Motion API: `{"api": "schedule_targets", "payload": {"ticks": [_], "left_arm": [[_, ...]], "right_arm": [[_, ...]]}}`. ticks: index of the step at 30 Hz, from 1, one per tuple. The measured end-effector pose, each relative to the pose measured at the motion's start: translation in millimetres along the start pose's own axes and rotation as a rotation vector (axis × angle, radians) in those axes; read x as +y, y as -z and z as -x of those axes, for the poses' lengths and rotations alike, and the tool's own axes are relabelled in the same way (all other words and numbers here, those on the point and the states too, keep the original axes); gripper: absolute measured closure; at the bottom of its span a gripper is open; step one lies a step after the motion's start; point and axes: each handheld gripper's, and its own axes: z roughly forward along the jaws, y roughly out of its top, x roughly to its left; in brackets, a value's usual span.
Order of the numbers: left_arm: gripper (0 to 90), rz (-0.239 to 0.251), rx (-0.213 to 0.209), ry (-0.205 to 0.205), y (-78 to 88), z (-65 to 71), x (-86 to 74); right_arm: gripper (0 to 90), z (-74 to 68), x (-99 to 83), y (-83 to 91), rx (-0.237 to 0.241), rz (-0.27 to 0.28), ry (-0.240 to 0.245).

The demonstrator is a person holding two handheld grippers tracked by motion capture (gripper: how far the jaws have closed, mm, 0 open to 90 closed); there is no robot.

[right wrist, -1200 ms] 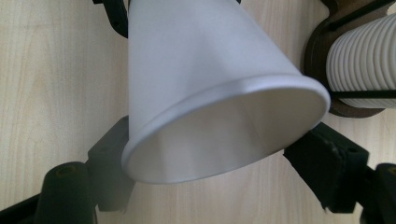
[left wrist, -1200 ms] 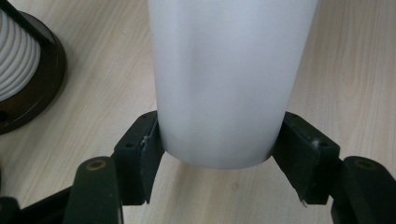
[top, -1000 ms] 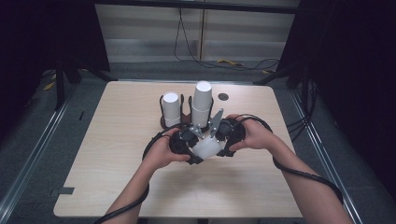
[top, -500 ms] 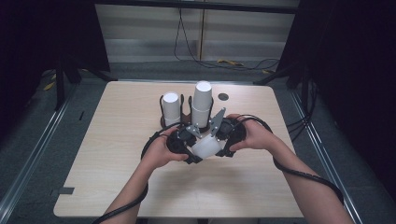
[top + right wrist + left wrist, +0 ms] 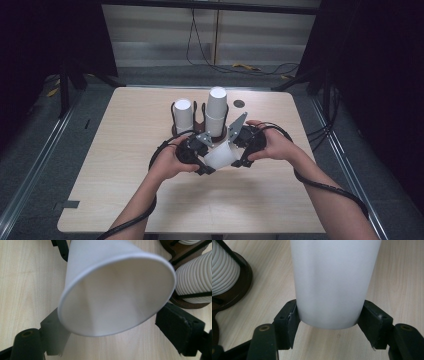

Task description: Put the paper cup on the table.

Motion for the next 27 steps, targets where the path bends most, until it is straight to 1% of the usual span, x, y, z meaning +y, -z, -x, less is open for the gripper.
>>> {"api": "schedule_targets", "payload": {"ticks": [1,4,7,10,11,12,14,20,24,27], "left_arm": [[36.1,0.003,0.001,-0.002,0.5,-0.3,-0.3],[36.1,0.013,0.002,0.005,1.8,-0.6,-1.2],[36.1,0.007,0.003,0.009,3.2,-1.4,-2.1],[36.1,0.018,0.005,0.017,5.1,-1.6,-2.5],[36.1,0.02,0.005,0.014,5.8,-1.9,-2.4],[36.1,0.023,0.007,0.013,6.4,-2.0,-2.4],[36.1,0.029,0.009,0.021,7.2,-1.8,-2.6],[36.1,0.036,0.01,0.019,8.5,-3.2,-4.0],[36.1,0.039,0.01,0.017,9.0,-3.4,-4.4],[36.1,0.047,0.008,0.025,8.9,-3.3,-4.7]], "right_arm": [[15.3,-0.1,-1.1,0.2,0.002,0.0,-0.011],[15.0,1.0,-4.6,-0.3,0.003,0.011,-0.025],[14.9,1.7,-7.5,0.0,0.003,0.016,-0.035],[15.0,2.4,-10.2,2.5,-0.005,0.023,-0.043],[14.7,2.6,-11.0,3.6,-0.006,0.028,-0.043],[15.2,2.6,-11.9,4.5,-0.007,0.033,-0.056],[14.5,4.2,-13.6,5.2,-0.013,0.055,-0.044],[14.5,4.0,-19.2,7.0,-0.015,0.099,-0.077],[14.8,3.8,-21.6,6.3,-0.014,0.118,-0.082],[14.5,3.7,-23.8,5.4,-0.014,0.131,-0.087]]}}
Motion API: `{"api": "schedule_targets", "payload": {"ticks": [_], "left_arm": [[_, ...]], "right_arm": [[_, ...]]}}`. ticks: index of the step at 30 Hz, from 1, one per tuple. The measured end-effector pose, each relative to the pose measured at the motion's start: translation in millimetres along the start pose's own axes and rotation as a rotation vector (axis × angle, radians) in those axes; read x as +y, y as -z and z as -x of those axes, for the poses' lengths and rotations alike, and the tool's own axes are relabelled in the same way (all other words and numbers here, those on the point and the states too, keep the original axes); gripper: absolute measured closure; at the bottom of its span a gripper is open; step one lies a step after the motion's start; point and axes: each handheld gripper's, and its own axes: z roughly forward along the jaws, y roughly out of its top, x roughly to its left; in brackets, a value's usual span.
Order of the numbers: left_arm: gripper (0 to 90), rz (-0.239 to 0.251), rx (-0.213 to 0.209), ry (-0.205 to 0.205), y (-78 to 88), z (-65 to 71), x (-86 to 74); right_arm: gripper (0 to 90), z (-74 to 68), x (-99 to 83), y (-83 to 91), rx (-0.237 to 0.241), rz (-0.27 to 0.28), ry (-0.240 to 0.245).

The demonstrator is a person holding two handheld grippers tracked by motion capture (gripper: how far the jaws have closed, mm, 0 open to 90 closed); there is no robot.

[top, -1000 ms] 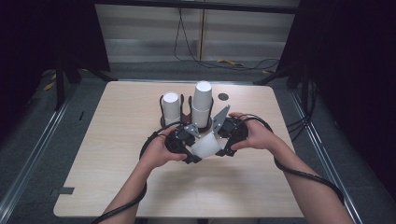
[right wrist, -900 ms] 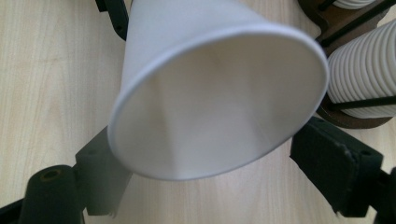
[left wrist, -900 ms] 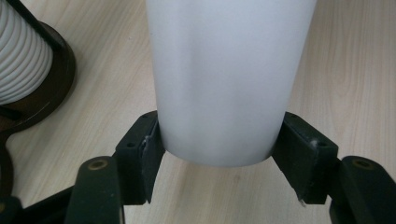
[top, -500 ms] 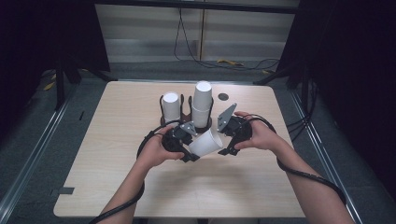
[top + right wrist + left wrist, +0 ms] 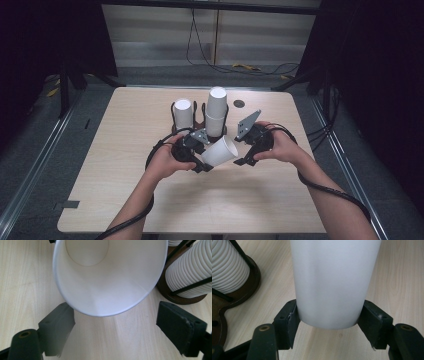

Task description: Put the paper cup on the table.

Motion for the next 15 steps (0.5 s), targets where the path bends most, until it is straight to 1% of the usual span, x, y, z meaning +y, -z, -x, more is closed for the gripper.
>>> {"api": "schedule_targets", "payload": {"ticks": [2,10,13,14,15], "left_arm": [[36.1,0.002,0.002,0.003,0.2,-0.1,0.0],[36.0,0.012,-0.003,0.009,0.6,0.4,-0.8],[36.1,0.013,-0.006,-0.002,0.8,-0.4,-1.5],[36.1,0.014,-0.008,0.003,0.7,-0.2,-1.8],[36.1,0.015,-0.007,0.007,0.4,0.1,-1.9]], "right_arm": [[14.7,-0.5,-1.7,-0.5,0.009,0.014,-0.013],[14.8,-1.4,-6.2,-2.4,0.014,0.063,-0.041],[14.7,-1.1,-7.6,-1.8,0.015,0.082,-0.048],[14.4,-0.7,-8.0,-1.6,0.009,0.083,-0.044],[14.0,-0.9,-8.4,-1.3,0.007,0.084,-0.05]]}}
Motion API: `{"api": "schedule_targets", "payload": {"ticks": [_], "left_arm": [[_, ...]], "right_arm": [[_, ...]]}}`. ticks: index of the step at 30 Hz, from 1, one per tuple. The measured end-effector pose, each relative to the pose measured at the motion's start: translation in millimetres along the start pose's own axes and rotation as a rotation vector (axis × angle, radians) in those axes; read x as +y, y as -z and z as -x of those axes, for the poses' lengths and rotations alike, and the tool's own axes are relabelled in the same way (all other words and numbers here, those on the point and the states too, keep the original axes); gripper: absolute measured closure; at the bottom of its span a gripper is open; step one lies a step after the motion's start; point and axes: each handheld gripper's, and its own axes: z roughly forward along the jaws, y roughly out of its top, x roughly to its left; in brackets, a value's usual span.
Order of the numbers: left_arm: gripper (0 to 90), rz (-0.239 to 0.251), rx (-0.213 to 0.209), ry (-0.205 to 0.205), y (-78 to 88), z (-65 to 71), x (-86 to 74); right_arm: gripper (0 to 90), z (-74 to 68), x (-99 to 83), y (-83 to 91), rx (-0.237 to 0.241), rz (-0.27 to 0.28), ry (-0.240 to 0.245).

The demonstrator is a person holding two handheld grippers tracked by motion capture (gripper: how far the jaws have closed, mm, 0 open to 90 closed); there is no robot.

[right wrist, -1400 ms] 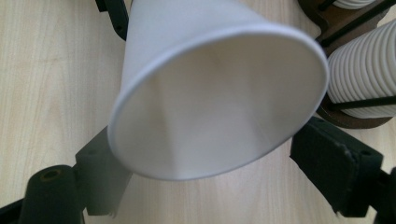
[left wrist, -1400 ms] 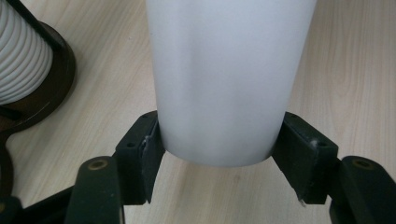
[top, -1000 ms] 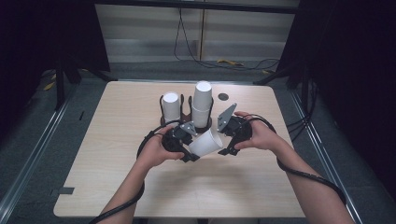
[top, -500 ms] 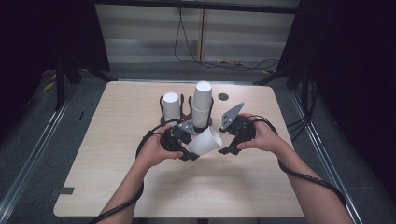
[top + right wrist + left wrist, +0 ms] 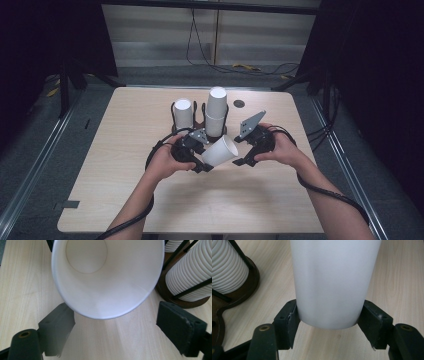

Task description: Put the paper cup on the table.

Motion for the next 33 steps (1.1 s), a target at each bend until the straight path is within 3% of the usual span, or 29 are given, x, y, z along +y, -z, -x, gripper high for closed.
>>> {"api": "schedule_targets", "payload": {"ticks": [14,33], "left_arm": [[36.1,0.005,0.0,0.005,1.0,-0.8,-2.1],[36.1,0.003,-0.001,-0.008,-4.2,2.5,-1.1]], "right_arm": [[13.8,1.1,-4.9,4.9,-0.006,0.027,-0.015],[13.7,-0.3,2.5,3.1,0.028,0.059,-0.023]]}}
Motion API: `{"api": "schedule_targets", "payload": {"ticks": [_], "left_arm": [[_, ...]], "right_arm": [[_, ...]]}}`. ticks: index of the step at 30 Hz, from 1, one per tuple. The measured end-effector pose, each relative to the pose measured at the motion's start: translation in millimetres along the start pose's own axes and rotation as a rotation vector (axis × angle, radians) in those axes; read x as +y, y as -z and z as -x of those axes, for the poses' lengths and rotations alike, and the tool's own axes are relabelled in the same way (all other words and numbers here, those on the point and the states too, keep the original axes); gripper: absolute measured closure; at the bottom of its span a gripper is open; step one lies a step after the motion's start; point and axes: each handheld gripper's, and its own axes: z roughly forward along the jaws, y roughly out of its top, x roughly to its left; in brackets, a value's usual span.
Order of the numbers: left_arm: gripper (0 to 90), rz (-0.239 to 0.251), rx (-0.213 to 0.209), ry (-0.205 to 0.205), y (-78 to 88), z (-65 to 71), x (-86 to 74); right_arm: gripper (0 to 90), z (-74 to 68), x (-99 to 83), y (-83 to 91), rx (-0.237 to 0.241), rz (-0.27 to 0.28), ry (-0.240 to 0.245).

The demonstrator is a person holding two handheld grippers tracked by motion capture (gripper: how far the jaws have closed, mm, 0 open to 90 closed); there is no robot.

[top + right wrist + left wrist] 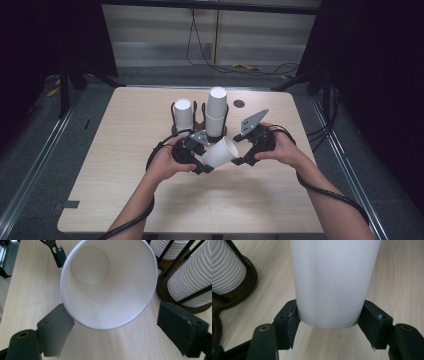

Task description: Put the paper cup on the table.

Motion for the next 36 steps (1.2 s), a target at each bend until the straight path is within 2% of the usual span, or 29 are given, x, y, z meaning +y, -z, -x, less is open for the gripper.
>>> {"api": "schedule_targets", "payload": {"ticks": [6,11,17,18,22,24,30,32,36], "left_arm": [[36.1,-0.001,0.006,-0.014,-0.8,0.2,1.1],[36.1,0.009,0.002,0.001,-2.8,0.8,0.2],[36.1,0.006,0.0,-0.021,-3.3,0.7,2.0],[36.1,0.015,0.002,-0.005,-4.1,1.8,2.3],[36.0,0.011,-0.004,-0.021,-5.8,1.6,4.2],[36.0,0.016,-0.003,-0.01,-7.1,2.6,4.5],[36.0,0.015,-0.004,-0.019,-7.5,1.9,3.9],[36.0,0.017,-0.005,-0.011,-8.0,2.5,3.6],[35.9,0.011,-0.004,-0.034,-8.4,2.2,2.6]], "right_arm": [[13.7,-0.3,3.1,-2.2,0.008,0.004,0.01],[13.5,-0.2,4.6,-3.7,0.013,0.004,0.013],[13.5,-0.3,7.2,-5.4,0.026,0.019,0.014],[13.5,-0.5,7.9,-5.5,0.028,0.023,0.013],[13.9,-1.5,11.0,-7.0,0.034,0.026,0.015],[14.0,-1.6,12.3,-7.7,0.033,0.032,0.02],[15.2,-2.2,13.7,-7.3,0.034,0.039,0.024],[15.6,-2.7,14.0,-7.2,0.035,0.041,0.026],[17.1,-3.3,15.4,-7.3,0.038,0.024,0.043]]}}
